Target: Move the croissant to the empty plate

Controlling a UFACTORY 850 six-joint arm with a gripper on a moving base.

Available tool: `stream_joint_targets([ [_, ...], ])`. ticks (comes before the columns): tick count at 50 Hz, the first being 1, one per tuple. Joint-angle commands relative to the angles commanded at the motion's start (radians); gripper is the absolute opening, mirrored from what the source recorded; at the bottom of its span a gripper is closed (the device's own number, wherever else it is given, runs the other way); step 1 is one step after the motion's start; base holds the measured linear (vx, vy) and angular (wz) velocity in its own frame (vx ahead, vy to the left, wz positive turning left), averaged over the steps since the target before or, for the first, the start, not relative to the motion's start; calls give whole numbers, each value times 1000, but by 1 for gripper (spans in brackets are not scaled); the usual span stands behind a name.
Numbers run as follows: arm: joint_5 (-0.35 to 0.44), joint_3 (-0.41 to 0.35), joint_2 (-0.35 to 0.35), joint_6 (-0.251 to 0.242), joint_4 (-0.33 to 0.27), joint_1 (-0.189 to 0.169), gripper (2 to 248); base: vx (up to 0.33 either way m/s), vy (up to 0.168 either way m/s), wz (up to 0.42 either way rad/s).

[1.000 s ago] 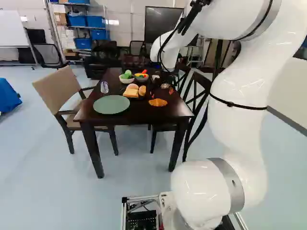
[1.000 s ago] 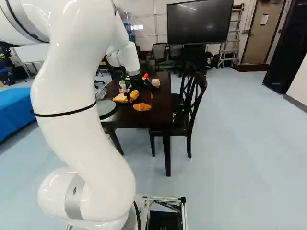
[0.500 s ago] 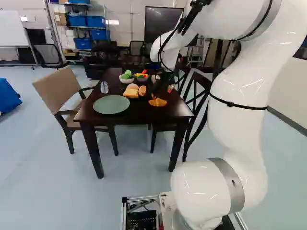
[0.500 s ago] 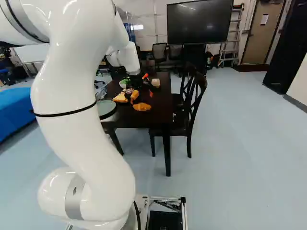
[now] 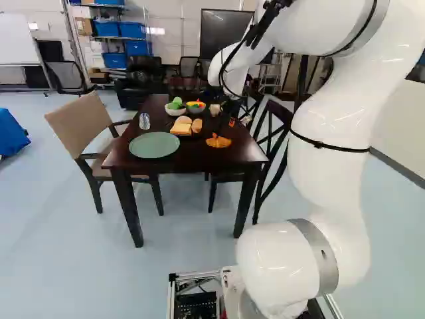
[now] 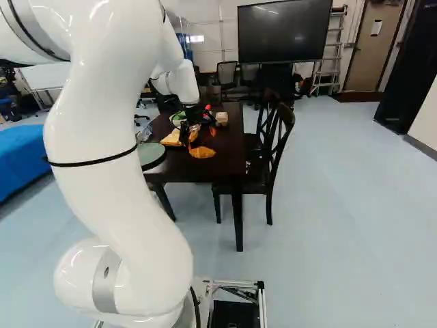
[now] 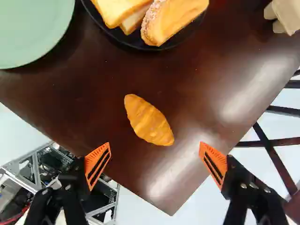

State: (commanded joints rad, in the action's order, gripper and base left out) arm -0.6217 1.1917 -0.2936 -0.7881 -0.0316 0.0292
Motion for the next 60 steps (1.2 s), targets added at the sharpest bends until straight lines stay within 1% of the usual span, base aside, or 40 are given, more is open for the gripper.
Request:
stream_joint_targets([
  [50, 0, 0, 0, -528, 0, 0, 247, 0, 0, 0],
  [51, 0, 0, 0, -536, 0, 0, 247, 0, 0, 0],
  [60, 0, 0, 0, -536, 0, 0, 247, 0, 0, 0],
])
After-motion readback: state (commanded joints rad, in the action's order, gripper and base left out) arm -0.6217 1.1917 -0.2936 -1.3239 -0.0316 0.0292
